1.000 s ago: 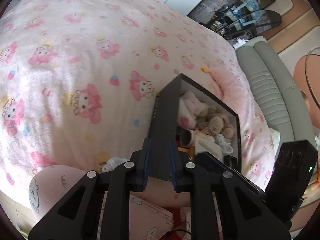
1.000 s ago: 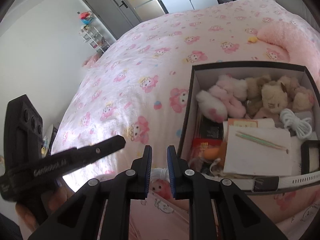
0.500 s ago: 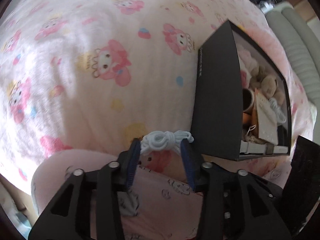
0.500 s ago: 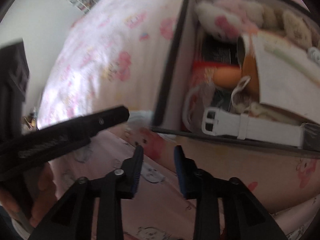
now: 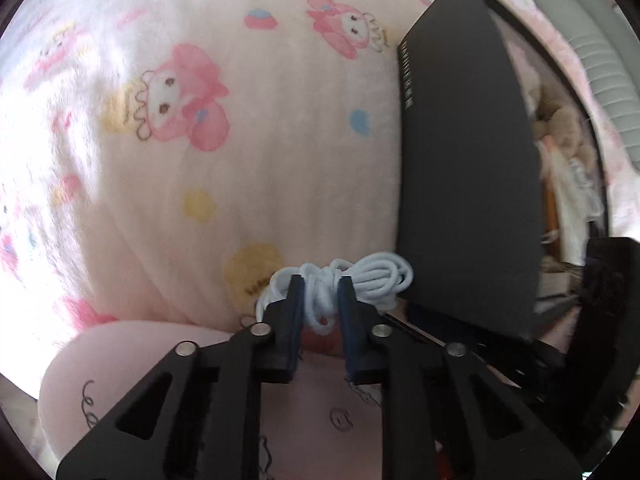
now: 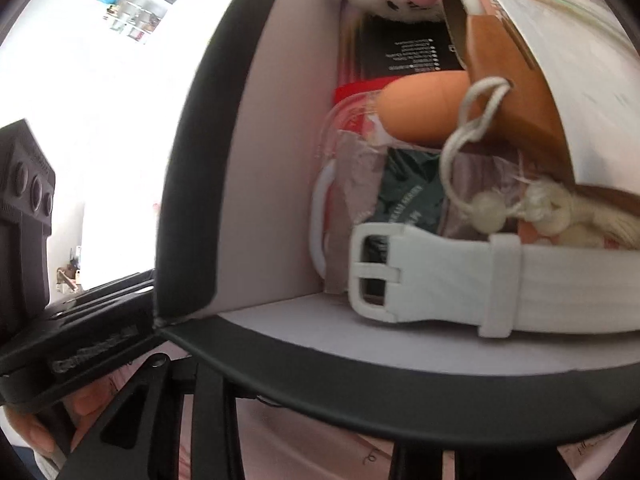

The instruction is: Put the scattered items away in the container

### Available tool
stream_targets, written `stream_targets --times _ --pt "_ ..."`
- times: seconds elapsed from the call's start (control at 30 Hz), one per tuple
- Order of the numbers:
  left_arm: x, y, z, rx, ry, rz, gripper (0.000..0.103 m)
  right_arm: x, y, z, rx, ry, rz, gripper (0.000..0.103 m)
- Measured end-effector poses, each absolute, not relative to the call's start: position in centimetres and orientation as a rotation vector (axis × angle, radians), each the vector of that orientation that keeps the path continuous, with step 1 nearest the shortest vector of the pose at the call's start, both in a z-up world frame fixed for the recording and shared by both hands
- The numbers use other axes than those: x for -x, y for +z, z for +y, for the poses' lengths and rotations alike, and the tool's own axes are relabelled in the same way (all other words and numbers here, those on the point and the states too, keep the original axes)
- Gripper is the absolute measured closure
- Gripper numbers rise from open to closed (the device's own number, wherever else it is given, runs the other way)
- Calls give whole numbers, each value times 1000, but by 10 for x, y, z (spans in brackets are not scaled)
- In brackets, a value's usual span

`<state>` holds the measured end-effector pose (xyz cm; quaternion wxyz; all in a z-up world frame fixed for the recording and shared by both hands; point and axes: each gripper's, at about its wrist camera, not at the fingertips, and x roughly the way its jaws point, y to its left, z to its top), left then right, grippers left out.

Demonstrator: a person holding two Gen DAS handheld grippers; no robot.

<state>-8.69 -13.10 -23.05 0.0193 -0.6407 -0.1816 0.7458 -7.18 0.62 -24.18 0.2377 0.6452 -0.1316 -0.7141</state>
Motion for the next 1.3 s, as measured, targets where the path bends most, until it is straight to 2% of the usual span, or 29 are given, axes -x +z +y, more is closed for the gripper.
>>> stream_targets --times 0.13,0.23,0.43,0.47,0.5,0.73,1.0,1.1,1.13,1.17,1.2,1.3 --pt "80 -225 -138 1949 2347 -619 97 65 -244 -9 -1725 -1980 -294 66" --pt "77 -222 -138 1997 2364 -558 93 63 -239 -10 -1674 -1943 -386 66" --pt "85 -217 -149 2017 2342 -518 74 69 -247 -19 -1674 -1971 -379 66" --pt "90 -216 -153 2031 2354 -502 66 70 -246 -26 -1674 -1970 -359 66" --pt "93 -214 -159 2037 2374 -495 64 71 -246 -31 -1669 -1958 -350 66" --pt "86 -207 -206 2016 2398 -635 64 76 -247 -59 -1647 -1926 -328 66" --pt "91 -229 -204 2028 2330 -771 65 75 -240 -76 -1630 -1917 -260 66" --pt "101 -236 -199 2023 2315 -770 66 78 -235 -77 -1607 -1904 -289 66" --pt "104 -237 -194 2023 2303 -749 69 79 -235 -77 -1606 -1900 -310 66" --pt "107 -239 -190 2020 2288 -724 86 80 -237 -76 -1613 -1894 -327 66" --pt "108 -239 -188 2015 2295 -713 93 82 -241 -76 -1628 -1888 -331 66" --pt "102 -232 -198 1970 2375 -766 95 85 -247 -80 -1652 -1888 -319 66"
